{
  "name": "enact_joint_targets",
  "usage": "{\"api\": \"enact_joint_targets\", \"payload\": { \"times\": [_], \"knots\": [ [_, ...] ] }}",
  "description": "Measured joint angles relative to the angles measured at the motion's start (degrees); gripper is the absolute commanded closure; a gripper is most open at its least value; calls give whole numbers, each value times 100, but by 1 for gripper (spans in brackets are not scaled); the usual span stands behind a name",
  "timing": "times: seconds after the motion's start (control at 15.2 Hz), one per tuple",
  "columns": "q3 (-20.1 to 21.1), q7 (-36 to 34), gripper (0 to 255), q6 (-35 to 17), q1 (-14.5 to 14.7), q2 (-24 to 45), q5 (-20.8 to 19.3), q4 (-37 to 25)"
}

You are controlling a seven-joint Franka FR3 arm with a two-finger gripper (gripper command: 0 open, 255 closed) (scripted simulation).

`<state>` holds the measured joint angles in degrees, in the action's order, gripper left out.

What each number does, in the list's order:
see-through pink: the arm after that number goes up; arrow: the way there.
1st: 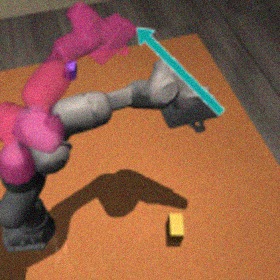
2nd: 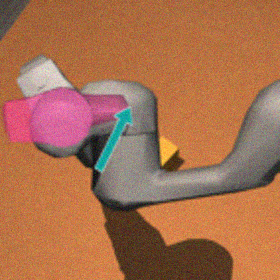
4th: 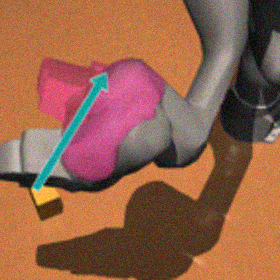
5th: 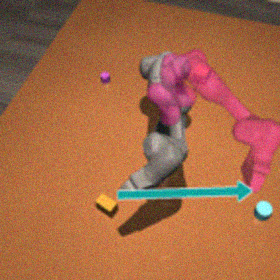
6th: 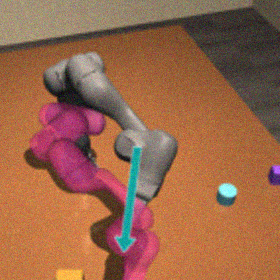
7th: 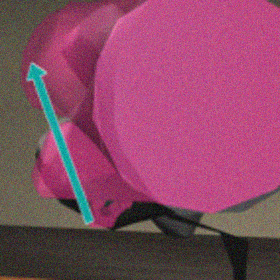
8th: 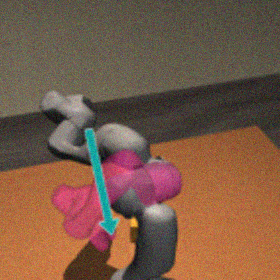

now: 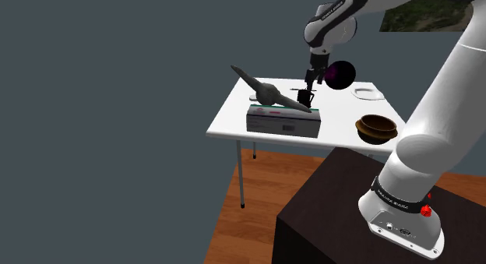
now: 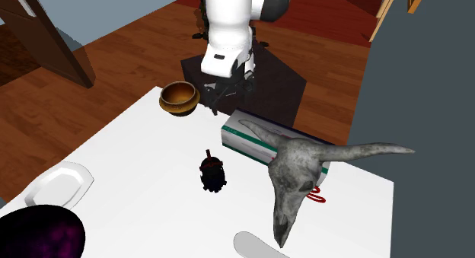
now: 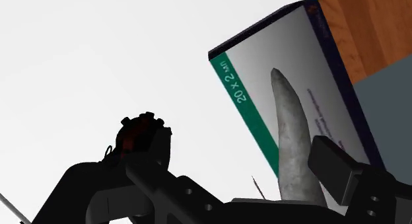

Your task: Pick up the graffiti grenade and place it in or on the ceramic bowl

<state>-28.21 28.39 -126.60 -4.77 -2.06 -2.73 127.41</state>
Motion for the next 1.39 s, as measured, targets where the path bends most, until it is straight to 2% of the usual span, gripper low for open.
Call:
{"api": "enact_joint_targets", "payload": {
  "times": [0.2, 0.33, 0.66, 0.86, 1.39],
  "knots": [
    [-108, 503, 0, -147, -127, 750, 532, -577],
    [-107, 801, 0, -395, -250, 1187, 881, -731],
    [46, 1507, 0, -445, -779, 2353, 1708, -1769],
    [126, 1622, 0, -518, -900, 2637, 1890, -1969],
    [264, 1775, 0, -858, -1014, 3001, 2121, -1962]
  ]
}}
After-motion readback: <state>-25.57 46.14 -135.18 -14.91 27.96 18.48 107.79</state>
